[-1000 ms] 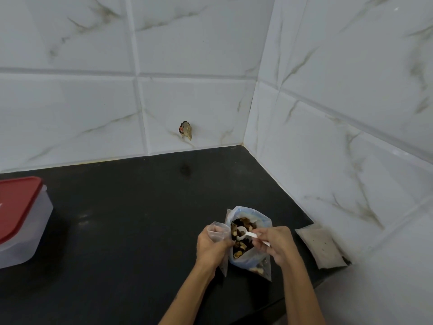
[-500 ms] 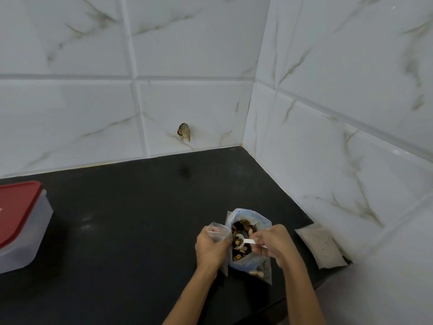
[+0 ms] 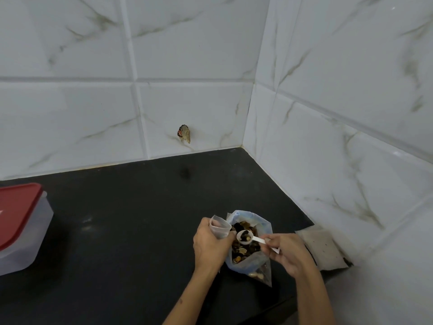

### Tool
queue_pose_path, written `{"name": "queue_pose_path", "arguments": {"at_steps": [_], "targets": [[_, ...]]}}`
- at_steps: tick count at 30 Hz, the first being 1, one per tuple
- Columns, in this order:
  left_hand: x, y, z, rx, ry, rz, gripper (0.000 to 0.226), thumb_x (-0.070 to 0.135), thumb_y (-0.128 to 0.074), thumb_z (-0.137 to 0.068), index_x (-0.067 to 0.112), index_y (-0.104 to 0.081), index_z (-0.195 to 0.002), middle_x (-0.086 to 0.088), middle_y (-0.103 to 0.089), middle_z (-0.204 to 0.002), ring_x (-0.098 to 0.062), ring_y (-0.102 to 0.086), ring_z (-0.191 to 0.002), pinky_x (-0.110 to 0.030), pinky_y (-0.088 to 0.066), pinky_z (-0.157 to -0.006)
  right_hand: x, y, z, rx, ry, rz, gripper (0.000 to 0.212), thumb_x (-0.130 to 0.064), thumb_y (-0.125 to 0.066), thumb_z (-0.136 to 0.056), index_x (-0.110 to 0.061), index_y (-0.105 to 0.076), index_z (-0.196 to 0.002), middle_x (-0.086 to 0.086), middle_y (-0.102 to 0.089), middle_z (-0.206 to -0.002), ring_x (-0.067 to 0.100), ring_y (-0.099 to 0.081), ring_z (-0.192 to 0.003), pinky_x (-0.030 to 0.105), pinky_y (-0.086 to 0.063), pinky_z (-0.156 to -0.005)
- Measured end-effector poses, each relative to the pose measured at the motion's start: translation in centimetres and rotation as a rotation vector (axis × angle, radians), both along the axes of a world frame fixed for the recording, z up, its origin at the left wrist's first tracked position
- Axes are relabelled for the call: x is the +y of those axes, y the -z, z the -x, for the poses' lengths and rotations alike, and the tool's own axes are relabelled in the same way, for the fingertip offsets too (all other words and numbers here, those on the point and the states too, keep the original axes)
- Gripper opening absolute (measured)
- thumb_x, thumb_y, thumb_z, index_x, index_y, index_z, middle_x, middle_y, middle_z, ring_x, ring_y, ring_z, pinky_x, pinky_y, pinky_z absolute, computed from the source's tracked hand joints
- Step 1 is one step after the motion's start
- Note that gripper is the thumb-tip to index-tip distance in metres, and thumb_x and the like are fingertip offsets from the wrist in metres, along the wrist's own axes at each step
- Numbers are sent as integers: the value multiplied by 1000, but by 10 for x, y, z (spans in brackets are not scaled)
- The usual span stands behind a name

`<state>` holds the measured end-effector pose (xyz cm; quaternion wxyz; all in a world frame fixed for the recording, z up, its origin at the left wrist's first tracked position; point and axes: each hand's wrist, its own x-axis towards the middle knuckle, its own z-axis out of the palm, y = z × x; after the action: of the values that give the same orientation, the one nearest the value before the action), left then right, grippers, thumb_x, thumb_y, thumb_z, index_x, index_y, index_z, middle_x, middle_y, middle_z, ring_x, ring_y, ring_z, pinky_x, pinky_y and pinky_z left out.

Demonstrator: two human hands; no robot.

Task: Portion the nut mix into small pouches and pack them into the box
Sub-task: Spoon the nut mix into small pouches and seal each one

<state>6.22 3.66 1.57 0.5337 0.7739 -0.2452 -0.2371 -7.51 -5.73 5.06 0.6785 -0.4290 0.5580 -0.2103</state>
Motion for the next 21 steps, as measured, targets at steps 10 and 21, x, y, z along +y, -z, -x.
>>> {"name": "queue_pose_path", "arguments": {"at_steps": [10, 21], "targets": [[-2, -26, 12, -140, 126, 18, 25, 24, -70, -79, 27, -47, -88, 7, -60, -87, -4, -60, -78, -23, -53, -66, 17, -63, 6, -133, 68, 260, 20, 8, -51, -89, 1, -69, -93, 16, -67, -88, 21, -65, -78, 27, -53, -65], [-3, -29, 4, 4, 150, 143, 35, 18, -79, -70, 23, -51, -90, 3, -65, -89, -8, -64, -80, -19, -51, -59, 49, -78, -16, 367, -374, 832, 25, -5, -62, -87, -22, -74, -101, -6, -69, -100, 1, -59, -82, 4, -43, -61]]}}
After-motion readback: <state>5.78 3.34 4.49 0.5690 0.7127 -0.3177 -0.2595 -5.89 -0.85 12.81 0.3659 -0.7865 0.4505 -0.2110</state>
